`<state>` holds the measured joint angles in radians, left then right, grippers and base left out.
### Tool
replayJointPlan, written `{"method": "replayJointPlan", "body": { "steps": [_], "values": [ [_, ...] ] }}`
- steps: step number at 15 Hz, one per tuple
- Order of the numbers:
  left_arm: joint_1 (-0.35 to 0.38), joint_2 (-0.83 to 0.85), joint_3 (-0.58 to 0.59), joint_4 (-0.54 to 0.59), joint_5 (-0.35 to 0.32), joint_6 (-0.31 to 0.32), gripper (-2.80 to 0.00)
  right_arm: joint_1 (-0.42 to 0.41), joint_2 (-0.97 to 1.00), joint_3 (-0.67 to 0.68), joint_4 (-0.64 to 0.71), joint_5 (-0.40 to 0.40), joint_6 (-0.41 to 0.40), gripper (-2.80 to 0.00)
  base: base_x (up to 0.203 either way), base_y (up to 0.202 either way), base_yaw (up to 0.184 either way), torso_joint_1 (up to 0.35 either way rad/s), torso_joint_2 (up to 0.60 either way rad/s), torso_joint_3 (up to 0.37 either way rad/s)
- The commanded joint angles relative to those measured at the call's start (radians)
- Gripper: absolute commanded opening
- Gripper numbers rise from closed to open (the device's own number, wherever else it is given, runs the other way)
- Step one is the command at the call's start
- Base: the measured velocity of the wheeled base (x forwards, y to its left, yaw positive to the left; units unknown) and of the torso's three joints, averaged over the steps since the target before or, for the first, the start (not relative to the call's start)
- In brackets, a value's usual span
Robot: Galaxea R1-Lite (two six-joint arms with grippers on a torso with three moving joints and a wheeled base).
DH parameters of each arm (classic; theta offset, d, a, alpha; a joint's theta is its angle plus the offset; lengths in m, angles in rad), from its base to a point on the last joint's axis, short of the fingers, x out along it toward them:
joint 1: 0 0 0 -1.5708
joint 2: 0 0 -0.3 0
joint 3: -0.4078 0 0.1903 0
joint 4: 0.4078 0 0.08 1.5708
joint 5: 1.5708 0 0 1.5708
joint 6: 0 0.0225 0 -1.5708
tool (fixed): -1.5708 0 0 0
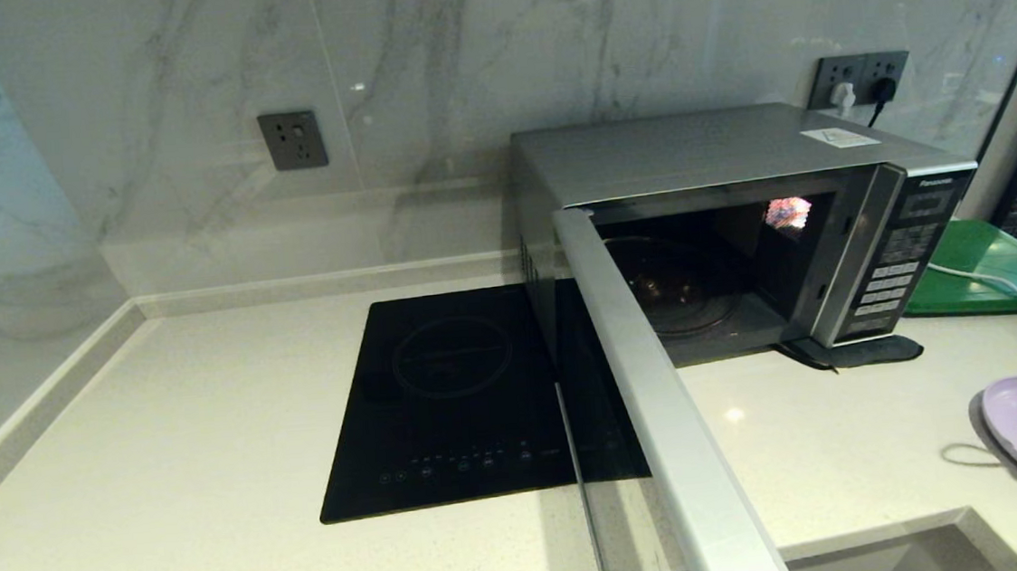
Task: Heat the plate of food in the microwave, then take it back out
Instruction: Put the plate in the microwave oven
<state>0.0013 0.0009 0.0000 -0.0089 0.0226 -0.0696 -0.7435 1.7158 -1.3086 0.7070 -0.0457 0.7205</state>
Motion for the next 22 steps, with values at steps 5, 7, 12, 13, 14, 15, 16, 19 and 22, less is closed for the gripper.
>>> {"method": "replayJointPlan", "body": {
  "steps": [5,7,12,13,14,15,16,19,22],
  "values": [
    [0.000,0.001,0.000,0.000,0.000,-0.001,-2.80,0.003,0.137,0.024,0.006,-0.090,0.105,0.00,0.000,0.000,0.000,0.000,0.00,0.000],
    [0.000,0.001,0.000,0.000,0.000,-0.001,-2.80,0.003,0.176,0.028,0.001,-0.108,0.115,0.00,0.000,0.000,0.000,0.000,0.00,0.000],
    [0.000,0.001,0.000,0.000,0.000,-0.001,-2.80,0.002,0.264,0.022,-0.007,-0.118,0.158,0.00,0.000,0.000,0.000,0.000,0.00,0.000],
    [0.000,0.001,0.000,0.000,0.000,-0.001,-2.80,0.001,0.277,0.024,-0.033,-0.129,0.162,0.00,0.000,0.000,0.000,0.000,0.00,0.000],
    [0.000,0.001,0.000,0.000,0.000,-0.001,-2.80,0.001,0.291,0.027,-0.060,-0.143,0.174,0.00,0.000,0.000,0.000,0.000,0.00,0.000],
    [0.000,0.001,0.000,0.000,0.000,-0.001,-2.80,0.000,0.297,0.028,-0.066,-0.156,0.183,0.00,0.000,0.000,0.000,0.000,0.00,0.000],
    [0.000,0.001,0.000,0.000,0.000,-0.001,-2.80,0.000,0.301,0.026,-0.067,-0.160,0.187,0.00,0.000,0.000,0.000,0.000,0.00,0.000],
    [0.000,0.001,0.000,0.000,0.000,-0.001,-2.80,-0.006,0.319,0.030,-0.067,-0.161,0.189,0.00,0.000,0.000,0.000,0.000,0.00,0.000],
    [0.000,0.001,0.000,0.000,0.000,-0.001,-2.80,-0.014,0.349,0.031,-0.071,-0.161,0.189,0.00,0.000,0.000,0.000,0.000,0.00,0.000]
  ]
}}
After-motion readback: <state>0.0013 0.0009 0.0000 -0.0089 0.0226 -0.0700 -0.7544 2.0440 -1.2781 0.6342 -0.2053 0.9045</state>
